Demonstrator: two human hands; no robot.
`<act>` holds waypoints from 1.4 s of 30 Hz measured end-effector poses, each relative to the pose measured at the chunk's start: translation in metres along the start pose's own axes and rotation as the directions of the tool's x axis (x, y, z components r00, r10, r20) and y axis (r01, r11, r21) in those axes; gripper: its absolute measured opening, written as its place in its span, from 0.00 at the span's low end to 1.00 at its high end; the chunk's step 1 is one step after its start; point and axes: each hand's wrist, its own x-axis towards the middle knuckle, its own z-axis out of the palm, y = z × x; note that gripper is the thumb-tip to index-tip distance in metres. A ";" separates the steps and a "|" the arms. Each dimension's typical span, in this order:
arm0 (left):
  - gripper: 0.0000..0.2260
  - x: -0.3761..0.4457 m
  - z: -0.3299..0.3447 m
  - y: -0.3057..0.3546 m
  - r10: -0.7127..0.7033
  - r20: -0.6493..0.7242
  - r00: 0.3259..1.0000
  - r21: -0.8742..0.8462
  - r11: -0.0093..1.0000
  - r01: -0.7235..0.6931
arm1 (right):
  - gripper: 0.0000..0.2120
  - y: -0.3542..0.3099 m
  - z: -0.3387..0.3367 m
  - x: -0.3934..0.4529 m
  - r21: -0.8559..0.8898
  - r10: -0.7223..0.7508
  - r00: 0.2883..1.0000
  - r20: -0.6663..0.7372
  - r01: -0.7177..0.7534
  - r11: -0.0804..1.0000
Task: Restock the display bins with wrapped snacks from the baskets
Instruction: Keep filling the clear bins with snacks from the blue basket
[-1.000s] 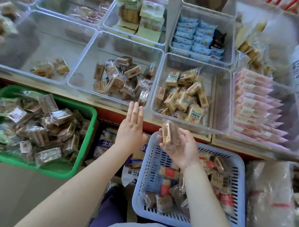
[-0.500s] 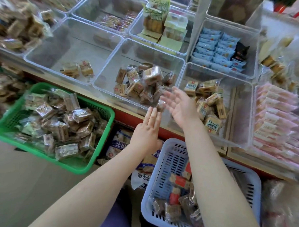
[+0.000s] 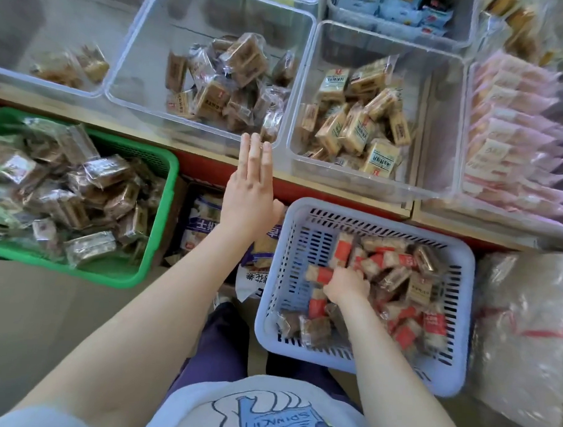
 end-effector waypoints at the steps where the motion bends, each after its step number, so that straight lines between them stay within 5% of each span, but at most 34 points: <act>1: 0.44 0.000 0.000 -0.001 0.001 -0.002 1.000 0.000 1.000 -0.001 | 0.23 -0.003 0.007 -0.002 -0.126 0.014 1.000 0.012 -0.012 0.992; 6: 0.45 0.000 0.001 -0.002 0.004 0.005 1.000 0.013 1.000 -0.004 | 0.23 -0.014 0.026 -0.019 -0.487 -0.034 0.991 0.128 0.093 0.869; 13: 0.43 -0.001 -0.006 0.003 -0.016 0.020 1.000 0.028 0.999 0.016 | 0.39 -0.009 0.028 -0.026 -0.447 -0.088 0.881 0.465 0.319 0.836; 17: 0.44 -0.002 -0.009 0.001 -0.007 0.026 1.000 0.038 0.999 0.006 | 0.40 -0.003 0.041 -0.025 -0.293 -0.229 0.930 0.288 0.313 0.904; 20: 0.44 -0.002 -0.010 0.000 -0.006 0.029 1.000 0.035 0.999 0.005 | 0.31 0.003 0.052 -0.026 -0.128 -0.318 0.942 0.103 0.330 0.935; 25: 0.43 -0.002 -0.010 0.001 -0.011 0.025 1.000 0.024 1.000 0.011 | 0.21 -0.002 0.060 -0.032 0.093 -0.300 0.927 -0.225 0.327 0.941; 31: 0.43 -0.002 -0.011 -0.002 0.001 0.022 1.000 0.031 1.000 -0.002 | 0.36 -0.026 0.068 -0.027 -0.028 -0.319 0.947 -0.048 0.318 0.948; 35: 0.43 -0.003 -0.012 -0.003 0.013 0.026 1.000 0.023 1.000 -0.014 | 0.23 -0.039 0.072 -0.016 0.137 -0.175 0.981 -0.084 0.186 0.973; 37: 0.43 -0.003 -0.013 -0.004 0.019 0.026 0.999 0.021 1.000 -0.020 | 0.18 -0.041 0.062 -0.014 0.480 -0.019 0.995 -0.102 0.066 0.875; 40: 0.43 -0.003 -0.013 -0.005 0.022 0.027 0.999 0.020 1.000 -0.022 | 0.20 -0.037 0.031 -0.017 0.899 0.192 0.981 -0.013 -0.072 0.432; 42: 0.43 -0.003 -0.012 -0.004 0.017 0.029 0.999 0.020 1.000 -0.018 | 0.23 -0.034 0.006 -0.020 0.993 0.130 0.990 0.061 -0.073 0.087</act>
